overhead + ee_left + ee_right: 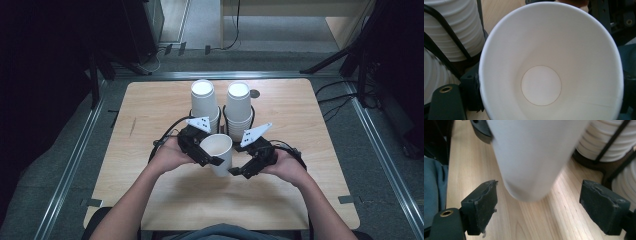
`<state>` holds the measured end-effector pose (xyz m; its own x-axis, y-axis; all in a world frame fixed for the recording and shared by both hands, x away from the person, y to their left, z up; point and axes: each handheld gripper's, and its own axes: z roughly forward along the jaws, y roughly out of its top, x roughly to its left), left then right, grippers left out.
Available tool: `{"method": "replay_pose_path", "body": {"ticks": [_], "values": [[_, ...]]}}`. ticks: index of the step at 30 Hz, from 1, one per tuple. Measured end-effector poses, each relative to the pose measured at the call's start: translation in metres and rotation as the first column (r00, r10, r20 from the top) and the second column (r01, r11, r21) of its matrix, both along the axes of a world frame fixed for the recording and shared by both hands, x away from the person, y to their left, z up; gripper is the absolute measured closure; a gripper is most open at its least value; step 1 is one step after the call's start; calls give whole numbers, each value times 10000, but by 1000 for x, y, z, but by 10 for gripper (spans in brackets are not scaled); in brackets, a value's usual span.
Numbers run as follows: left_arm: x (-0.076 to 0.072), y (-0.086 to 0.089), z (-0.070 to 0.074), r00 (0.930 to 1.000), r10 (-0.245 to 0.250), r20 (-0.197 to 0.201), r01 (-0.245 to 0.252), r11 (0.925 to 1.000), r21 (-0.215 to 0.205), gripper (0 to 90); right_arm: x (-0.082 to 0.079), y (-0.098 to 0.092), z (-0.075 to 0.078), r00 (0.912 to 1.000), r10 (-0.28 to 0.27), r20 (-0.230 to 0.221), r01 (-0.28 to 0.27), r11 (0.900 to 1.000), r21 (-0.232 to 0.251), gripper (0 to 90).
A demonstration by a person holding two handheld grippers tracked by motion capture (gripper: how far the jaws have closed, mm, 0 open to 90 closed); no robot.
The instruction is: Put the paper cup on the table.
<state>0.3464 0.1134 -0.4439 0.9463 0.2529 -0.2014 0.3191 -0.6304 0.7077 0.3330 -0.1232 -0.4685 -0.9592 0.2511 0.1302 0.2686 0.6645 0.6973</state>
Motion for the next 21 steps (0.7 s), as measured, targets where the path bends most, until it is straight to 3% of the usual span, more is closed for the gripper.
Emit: {"method": "replay_pose_path", "body": {"ticks": [9, 16, 21], "values": [[-1, 8, -2, 9999, -54, 121, 48, 9987, 504, 126, 1, -12, 2, 9995, -222, 208, 223, 9997, -90, 152], [-4, 16, -4, 9999, -1, 106, -8, 9964, 851, 124, 6, -19, 0, 9971, -729, 217, 733, 9972, -164, 152], [-4, 23, -4, 9999, 128, 53, -132, 9963, 845, 122, 8, -23, 2, 9964, -799, 293, 801, 9967, -85, 152]]}}
